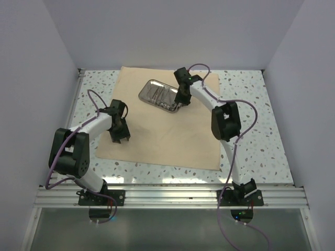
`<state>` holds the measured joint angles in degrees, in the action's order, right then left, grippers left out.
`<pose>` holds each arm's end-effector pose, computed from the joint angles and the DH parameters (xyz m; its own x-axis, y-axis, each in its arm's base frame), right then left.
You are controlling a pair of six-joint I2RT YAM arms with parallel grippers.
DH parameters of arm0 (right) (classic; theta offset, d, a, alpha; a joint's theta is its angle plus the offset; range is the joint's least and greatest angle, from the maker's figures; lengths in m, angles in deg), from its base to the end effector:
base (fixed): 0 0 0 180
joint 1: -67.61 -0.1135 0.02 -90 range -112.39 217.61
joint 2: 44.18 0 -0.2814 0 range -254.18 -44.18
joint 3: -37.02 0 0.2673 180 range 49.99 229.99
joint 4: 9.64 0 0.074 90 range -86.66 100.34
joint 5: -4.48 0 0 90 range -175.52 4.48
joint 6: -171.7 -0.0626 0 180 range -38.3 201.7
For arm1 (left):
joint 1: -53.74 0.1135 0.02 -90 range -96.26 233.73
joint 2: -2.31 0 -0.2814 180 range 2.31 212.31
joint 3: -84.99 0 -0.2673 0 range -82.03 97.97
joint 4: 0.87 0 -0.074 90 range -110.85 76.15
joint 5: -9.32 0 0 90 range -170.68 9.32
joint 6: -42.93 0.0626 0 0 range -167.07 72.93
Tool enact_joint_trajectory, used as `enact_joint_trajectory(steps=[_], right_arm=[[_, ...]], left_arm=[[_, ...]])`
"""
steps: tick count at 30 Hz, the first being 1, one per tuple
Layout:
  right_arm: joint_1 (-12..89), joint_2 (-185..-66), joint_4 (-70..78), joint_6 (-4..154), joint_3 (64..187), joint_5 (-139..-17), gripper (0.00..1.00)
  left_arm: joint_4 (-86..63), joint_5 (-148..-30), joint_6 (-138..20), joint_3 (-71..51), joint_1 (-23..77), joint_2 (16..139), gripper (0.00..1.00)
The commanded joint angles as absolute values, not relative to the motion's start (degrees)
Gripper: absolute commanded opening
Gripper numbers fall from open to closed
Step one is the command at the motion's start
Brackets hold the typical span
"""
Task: Open and lay out the surgical kit
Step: Smooth out the surgical kit at the center of the board, then move the container from the surgical kit.
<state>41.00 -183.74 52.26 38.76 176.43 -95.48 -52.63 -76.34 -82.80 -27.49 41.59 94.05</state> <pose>0.5100 0.2434 0.1755 -0.8293 0.3350 -0.4472 0.2681 0.9408 0.2074 0.2995 -0.0596 0.1528 -0.8820 -0.4057 -0.2395 -0.3981 0.9137 -0.0819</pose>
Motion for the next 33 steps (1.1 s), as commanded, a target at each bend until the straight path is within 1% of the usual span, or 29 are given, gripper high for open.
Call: enact_joint_trajectory(steps=[1, 6, 10, 11, 13, 14, 21, 25, 28, 29, 31, 32, 33], right_arm=[[40.19, -185.15, 53.61, 37.58, 178.84, -96.24, 0.34], [39.84, -187.26, 54.22, 37.40, 180.68, -96.59, 0.32], [38.96, -189.19, 55.89, 37.67, 182.79, -97.82, 0.25], [38.96, -189.46, 56.50, 37.93, 183.32, -98.00, 0.20], [38.70, -190.69, 58.43, 38.54, 185.17, -98.87, 0.05], [38.61, -191.21, 58.88, 38.89, 185.61, -99.14, 0.00], [38.69, -189.90, 60.11, 42.41, 183.33, -99.23, 0.00], [37.82, -185.87, 58.97, 42.76, 179.46, -96.86, 0.00], [36.16, -183.14, 58.71, 43.03, 176.39, -95.54, 0.00], [35.54, -181.22, 58.36, 43.20, 175.34, -95.02, 0.00], [34.05, -179.10, 57.92, 43.12, 172.17, -93.70, 0.00], [33.43, -177.00, 57.74, 43.12, 171.12, -93.17, 0.00], [32.81, -176.02, 57.39, 42.94, 168.85, -92.82, 0.00]], left_arm=[[-52.78, -75.94, -81.44, -26.05, 41.43, 93.19, 0.47], [-52.87, -75.85, -81.17, -26.40, 41.43, 92.84, 0.47], [-53.13, -75.58, -80.91, -26.31, 41.52, 92.57, 0.47], [-53.22, -75.50, -80.74, -26.31, 41.52, 92.40, 0.47], [-53.57, -75.15, -80.47, -26.05, 41.43, 92.14, 0.47], [-53.75, -75.06, -80.30, -25.96, 41.60, 91.79, 0.47], [-54.01, -75.32, -80.38, -25.96, 41.69, 90.03, 0.47], [-54.36, -75.58, -80.47, -25.17, 41.78, 89.32, 0.48], [-55.24, -74.71, -79.86, -23.06, 41.78, 89.15, 0.55], [-55.42, -74.44, -79.59, -21.75, 41.78, 89.32, 0.61], [-56.12, -73.91, -79.42, -20.34, 41.69, 89.41, 0.68], [-56.38, -73.83, -79.33, -19.11, 41.78, 89.76, 0.73], [-56.47, -74.00, -79.33, -18.67, 41.69, 89.94, 0.75]])
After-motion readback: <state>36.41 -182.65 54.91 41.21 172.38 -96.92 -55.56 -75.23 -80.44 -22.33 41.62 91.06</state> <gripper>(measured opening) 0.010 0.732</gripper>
